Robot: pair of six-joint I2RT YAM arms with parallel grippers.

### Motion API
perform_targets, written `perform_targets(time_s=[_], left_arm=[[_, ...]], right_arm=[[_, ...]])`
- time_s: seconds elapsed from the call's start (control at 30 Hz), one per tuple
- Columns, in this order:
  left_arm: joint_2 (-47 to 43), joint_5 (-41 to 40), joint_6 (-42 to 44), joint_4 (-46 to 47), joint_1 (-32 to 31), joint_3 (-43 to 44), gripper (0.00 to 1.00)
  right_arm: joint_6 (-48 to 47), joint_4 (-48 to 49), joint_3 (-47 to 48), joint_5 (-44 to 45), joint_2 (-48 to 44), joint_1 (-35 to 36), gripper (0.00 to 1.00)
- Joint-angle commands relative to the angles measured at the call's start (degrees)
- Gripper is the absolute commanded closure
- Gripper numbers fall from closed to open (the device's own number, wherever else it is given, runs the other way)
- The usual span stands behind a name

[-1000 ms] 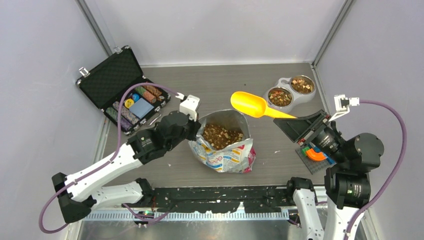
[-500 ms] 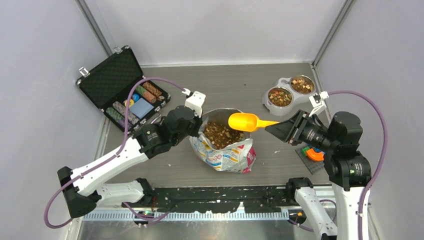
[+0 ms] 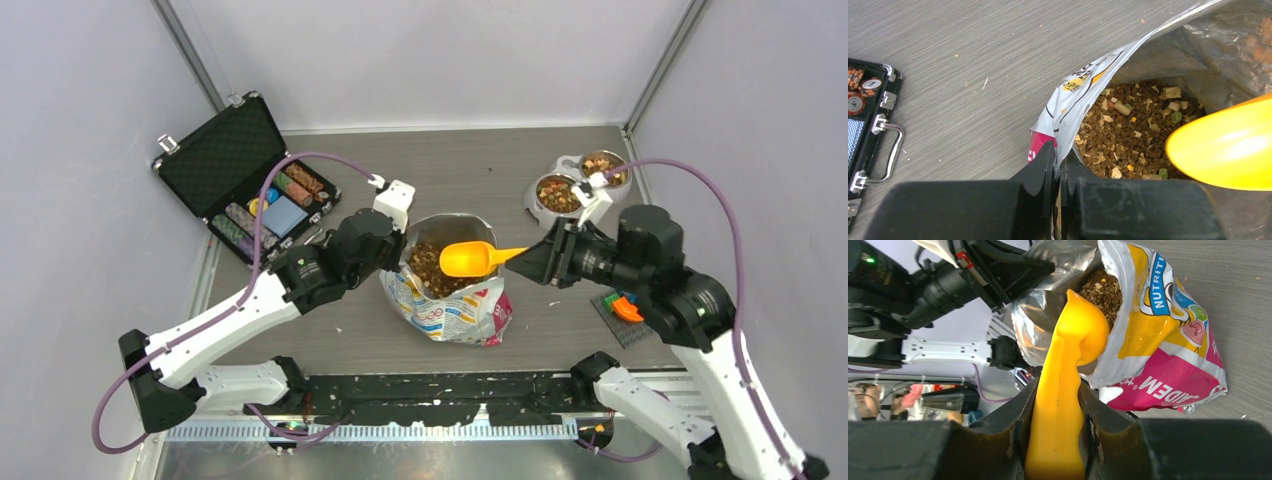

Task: Serve the pet food

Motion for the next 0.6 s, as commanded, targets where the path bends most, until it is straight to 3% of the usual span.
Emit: perform_targets(time_s=[0.0, 0.23, 0.3, 0.4, 0.57], left_arm=[[-1.78, -1.08, 0.69, 4.98, 0.0, 3.85, 1.0], [-4.55, 0.29, 0.34, 5.32, 0.05, 2.29, 1.0], [-5.31, 1.05, 0.24, 5.45, 0.01, 1.71, 1.0], [-6.48, 1.17, 0.15, 5.7, 0.0, 0.74, 1.0], [-8.64, 0.95, 0.44, 5.94, 0.0, -0.82, 1.0]], right_arm=[[0.85, 2.88, 5.98, 18.3, 6.15, 13.04, 0.95], [-0.18, -4.95, 18.58, 40.76, 21.84, 27.55, 0.95], [-0.03, -11.64, 23.01, 45.23, 28.04, 30.82, 0.95], [-0.05, -18.13, 29.31, 47.91, 35.49, 34.07, 0.95], [0.74, -27.28, 31.0, 50.88, 43.2, 34.66, 0.95]])
